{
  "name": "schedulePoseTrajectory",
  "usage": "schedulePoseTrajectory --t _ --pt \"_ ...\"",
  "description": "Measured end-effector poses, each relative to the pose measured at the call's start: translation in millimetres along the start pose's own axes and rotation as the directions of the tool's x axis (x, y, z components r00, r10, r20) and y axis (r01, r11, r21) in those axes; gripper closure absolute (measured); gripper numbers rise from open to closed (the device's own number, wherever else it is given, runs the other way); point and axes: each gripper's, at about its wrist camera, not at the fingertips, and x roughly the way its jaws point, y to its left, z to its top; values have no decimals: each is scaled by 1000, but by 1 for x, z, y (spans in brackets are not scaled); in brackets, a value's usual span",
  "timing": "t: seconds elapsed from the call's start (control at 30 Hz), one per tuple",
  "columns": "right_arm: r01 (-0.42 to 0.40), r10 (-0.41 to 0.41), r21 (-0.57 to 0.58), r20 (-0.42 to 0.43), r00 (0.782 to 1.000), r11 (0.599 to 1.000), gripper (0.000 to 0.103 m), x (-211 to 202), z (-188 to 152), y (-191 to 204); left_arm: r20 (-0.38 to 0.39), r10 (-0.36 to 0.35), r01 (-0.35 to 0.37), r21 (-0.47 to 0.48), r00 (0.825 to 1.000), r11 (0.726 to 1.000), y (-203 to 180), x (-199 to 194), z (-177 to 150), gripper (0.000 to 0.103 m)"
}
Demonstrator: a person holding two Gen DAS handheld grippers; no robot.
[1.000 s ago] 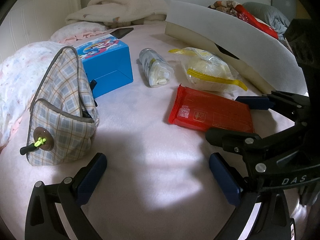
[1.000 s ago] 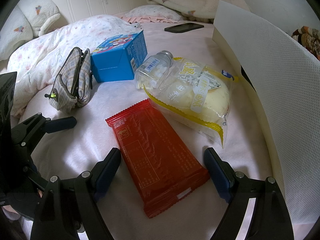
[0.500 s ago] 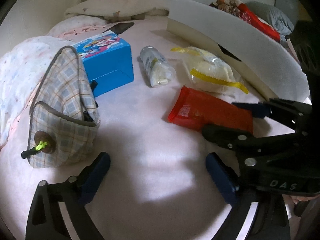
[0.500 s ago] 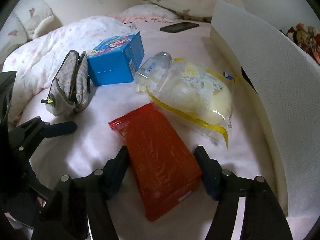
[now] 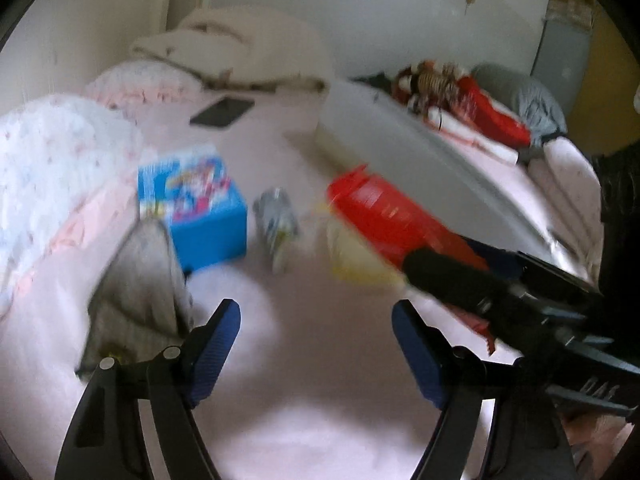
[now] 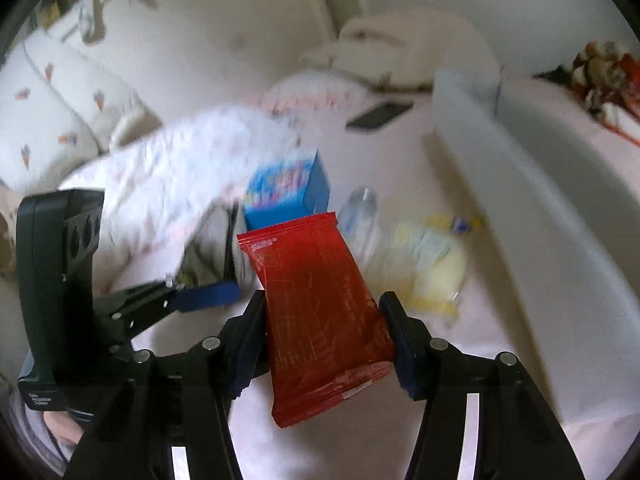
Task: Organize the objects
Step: 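Grasp the red snack packet with the right gripper and lift it, then carry the red packet over the white box and open the right gripper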
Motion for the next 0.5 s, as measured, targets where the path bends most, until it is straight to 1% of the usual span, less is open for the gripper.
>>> schedulePoseTrajectory --t 0.07,0.1,0.17,0.23,0.3,0.33,0.4,0.43,0.5 --pt "-1 -2 36 99 995 999 47 -17 12 -5 12 -6 6 -1 1000 1000 -3 -5 12 27" --pt "0 -8 50 158 987 999 47 -27 17 -7 19 -15 15 -1 1000 1000 -8 -8 16 27" --pt "9 -33 86 282 959 996 47 -51 25 -15 43 -34 34 7 998 999 -18 -13 24 27" --pt "37 -80 126 357 931 991 47 -73 29 -26 61 -48 46 34 997 998 -35 -14 36 27" --pt "134 -178 141 378 909 981 47 -90 33 -39 75 -60 55 69 995 996 -56 -10 50 27" --pt "197 -235 137 370 899 971 47 -94 35 -44 87 -74 68 77 993 995 -65 -13 53 27" --pt "276 -313 153 339 887 949 47 -98 35 -55 95 -97 88 100 991 991 -81 -12 58 27" --pt "294 -337 176 318 886 939 47 -98 35 -61 91 -92 81 121 992 989 -92 -10 59 27" --pt "300 -361 236 284 888 924 47 -102 30 -78 75 -76 64 150 994 987 -105 -5 60 27"
